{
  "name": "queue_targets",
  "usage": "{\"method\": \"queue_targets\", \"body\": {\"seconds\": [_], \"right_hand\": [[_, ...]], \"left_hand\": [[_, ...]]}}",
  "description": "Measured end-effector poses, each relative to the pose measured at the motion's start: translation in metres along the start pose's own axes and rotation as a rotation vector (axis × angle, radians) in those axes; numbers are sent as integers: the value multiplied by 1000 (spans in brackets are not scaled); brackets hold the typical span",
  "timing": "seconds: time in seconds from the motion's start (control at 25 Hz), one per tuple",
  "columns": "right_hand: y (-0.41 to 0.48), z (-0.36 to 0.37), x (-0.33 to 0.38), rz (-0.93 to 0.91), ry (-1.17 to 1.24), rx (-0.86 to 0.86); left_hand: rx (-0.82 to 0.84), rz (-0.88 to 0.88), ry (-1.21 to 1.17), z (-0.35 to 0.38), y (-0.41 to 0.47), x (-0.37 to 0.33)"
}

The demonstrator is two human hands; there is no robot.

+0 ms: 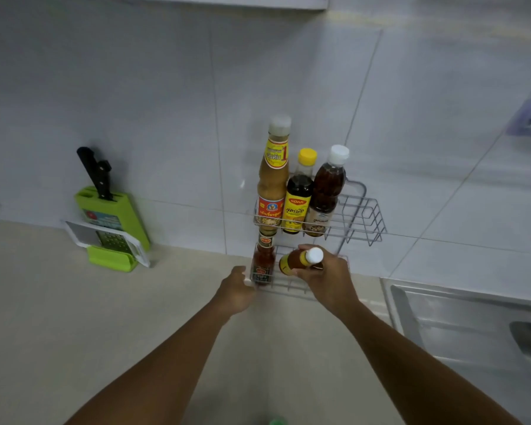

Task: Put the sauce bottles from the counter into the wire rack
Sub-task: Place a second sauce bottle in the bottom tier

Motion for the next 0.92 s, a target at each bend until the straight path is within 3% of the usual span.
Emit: {"method": "queue_targets", "body": {"seconds": [0.12, 0.32, 0.92], "right_hand": [[12, 16, -10, -55, -94, -27], [34, 36, -33, 27, -192, 39], [66, 69, -43, 75, -292, 192]], "left_hand": [[26, -36, -12, 9, 11, 4], [56, -58, -12, 21, 23, 3], [57, -30, -28, 24, 28, 5]]}}
Point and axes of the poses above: each hand's wrist, its own y-axis towards the middle knuckle, its own z-axis out of the palm, x = y × z, the point moved 10 cm from there along y, towards the middle knuckle, and after that the axes turned 4 degrees about z, right-handed, at the moved point
